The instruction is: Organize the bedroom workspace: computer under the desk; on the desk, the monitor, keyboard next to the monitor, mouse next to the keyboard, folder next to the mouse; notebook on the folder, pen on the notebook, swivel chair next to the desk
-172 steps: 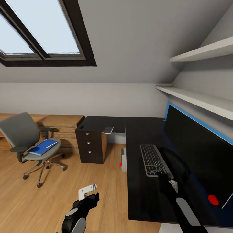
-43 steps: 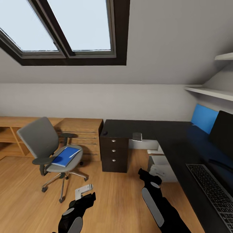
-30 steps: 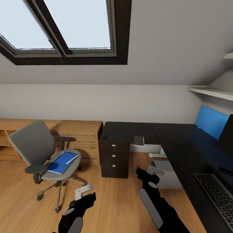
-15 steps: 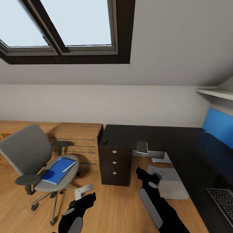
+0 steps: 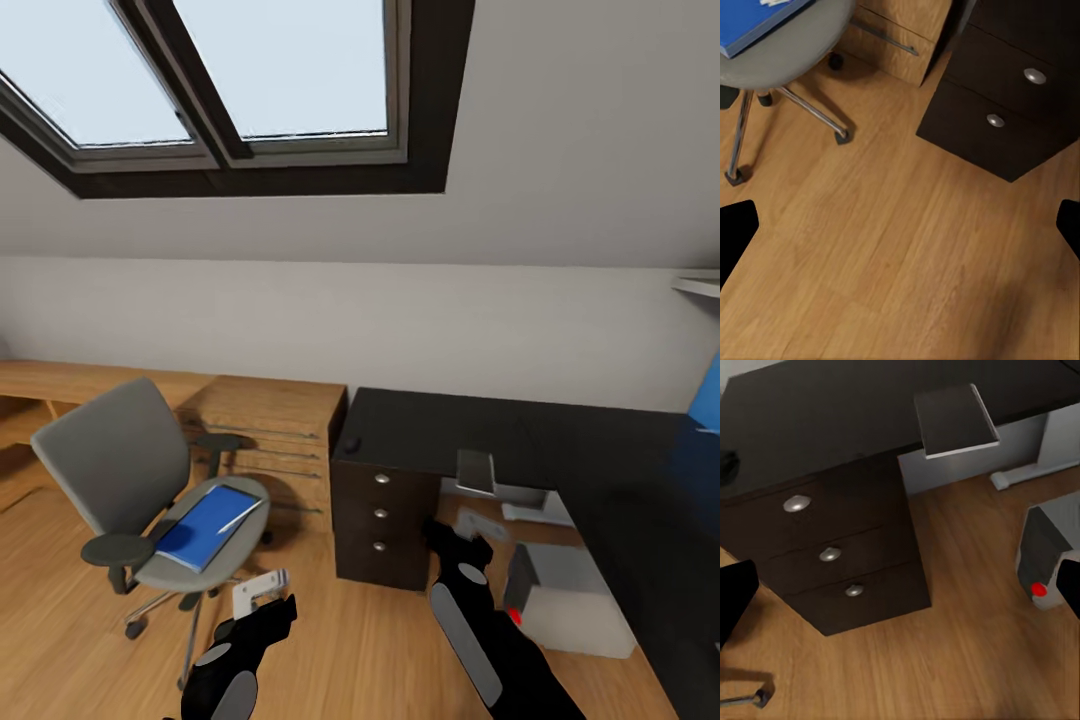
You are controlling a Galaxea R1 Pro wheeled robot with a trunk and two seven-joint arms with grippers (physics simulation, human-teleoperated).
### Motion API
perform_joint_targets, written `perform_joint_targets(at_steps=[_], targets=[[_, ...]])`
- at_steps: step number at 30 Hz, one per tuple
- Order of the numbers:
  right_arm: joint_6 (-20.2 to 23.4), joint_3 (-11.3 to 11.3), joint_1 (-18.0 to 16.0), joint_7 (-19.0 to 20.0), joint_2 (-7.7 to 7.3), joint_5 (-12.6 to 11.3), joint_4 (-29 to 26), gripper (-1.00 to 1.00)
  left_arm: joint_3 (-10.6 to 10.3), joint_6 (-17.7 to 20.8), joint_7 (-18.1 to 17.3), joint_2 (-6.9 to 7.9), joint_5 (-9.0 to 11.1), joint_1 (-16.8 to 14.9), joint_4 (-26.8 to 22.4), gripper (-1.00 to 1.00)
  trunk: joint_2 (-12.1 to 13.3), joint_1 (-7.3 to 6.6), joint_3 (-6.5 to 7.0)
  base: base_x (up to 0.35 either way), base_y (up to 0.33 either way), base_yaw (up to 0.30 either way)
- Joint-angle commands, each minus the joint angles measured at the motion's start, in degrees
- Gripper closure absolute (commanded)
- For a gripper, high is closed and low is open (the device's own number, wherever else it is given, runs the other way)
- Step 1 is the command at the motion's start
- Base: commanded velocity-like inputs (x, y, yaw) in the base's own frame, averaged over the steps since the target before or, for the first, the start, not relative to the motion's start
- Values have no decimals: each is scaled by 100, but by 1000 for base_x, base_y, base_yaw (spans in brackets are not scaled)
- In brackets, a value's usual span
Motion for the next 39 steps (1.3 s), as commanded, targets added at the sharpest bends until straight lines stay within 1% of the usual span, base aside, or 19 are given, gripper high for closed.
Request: perform_joint_targets(at_steps=[1, 7, 17, 27, 32, 38, 39], targets=[[32, 11, -6, -38, -2, -19, -10, -100, -8, 15, 46, 2, 37, -6, -7, -100, -7, 5, -10, 321, 0, 15], [24, 144, -5, -39, -9, -8, -22, -100, -8, 20, 46, 2, 37, -6, -11, -100, -7, 5, -10, 324, 0, 4], [23, 175, -3, -39, -10, -6, -16, -100, -8, 23, 50, 2, 37, -6, -14, -100, -7, 5, -10, 326, 0, 38], [23, 183, -5, -39, -10, -6, -15, -100, -14, 23, 68, -13, 37, -6, -8, -100, -7, 5, -10, 326, -8, 238], [23, 261, -6, -39, -7, -6, -15, -100, -16, 23, 77, -15, 37, -6, -6, -100, -7, 5, -10, 284, -84, 274], [23, 333, -2, -39, -10, -6, -15, -100, -38, 24, 81, -22, 37, -6, -6, -100, -7, 5, -10, 103, -65, 277], [23, 345, -3, -39, -10, -6, -15, -100, -80, 26, 81, -22, 37, -6, -6, -100, -7, 5, -11, 17, -11, 277]])
